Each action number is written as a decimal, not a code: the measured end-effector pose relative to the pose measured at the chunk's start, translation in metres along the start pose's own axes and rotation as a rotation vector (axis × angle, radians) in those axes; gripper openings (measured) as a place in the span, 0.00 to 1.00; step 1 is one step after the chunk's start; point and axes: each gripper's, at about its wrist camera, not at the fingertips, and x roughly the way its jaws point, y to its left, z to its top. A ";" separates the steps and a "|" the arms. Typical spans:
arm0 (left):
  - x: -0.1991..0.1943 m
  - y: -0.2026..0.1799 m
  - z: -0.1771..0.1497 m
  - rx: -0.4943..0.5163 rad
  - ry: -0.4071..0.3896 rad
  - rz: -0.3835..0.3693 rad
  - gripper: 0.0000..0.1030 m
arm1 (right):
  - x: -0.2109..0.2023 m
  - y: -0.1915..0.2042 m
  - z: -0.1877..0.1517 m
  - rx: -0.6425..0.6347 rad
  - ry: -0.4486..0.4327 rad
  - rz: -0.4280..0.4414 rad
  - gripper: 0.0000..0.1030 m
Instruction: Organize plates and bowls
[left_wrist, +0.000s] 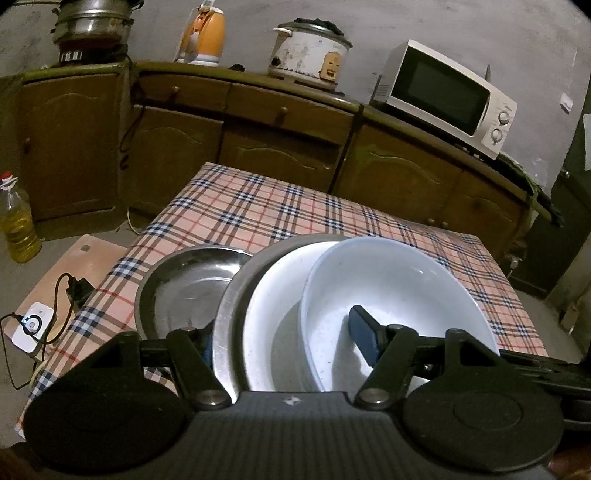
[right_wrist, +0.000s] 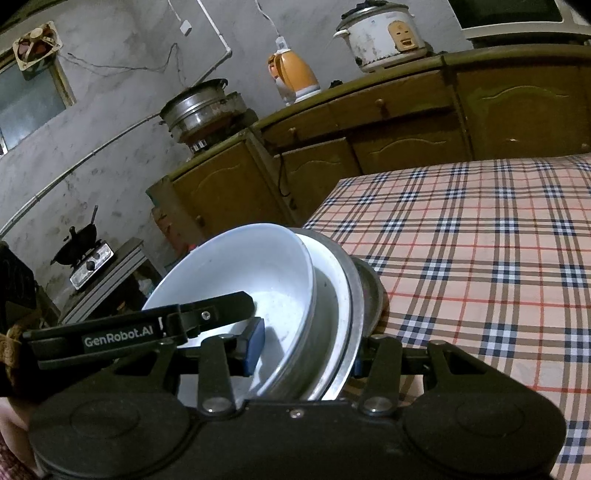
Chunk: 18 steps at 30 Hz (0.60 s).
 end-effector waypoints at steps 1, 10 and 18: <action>0.001 0.001 0.000 -0.002 0.001 0.001 0.66 | 0.002 0.000 0.000 -0.001 0.002 0.001 0.54; 0.006 0.010 0.002 -0.018 0.008 0.013 0.66 | 0.016 0.004 0.003 -0.006 0.021 0.008 0.54; 0.009 0.021 0.005 -0.032 0.010 0.021 0.66 | 0.028 0.009 0.004 -0.014 0.033 0.013 0.54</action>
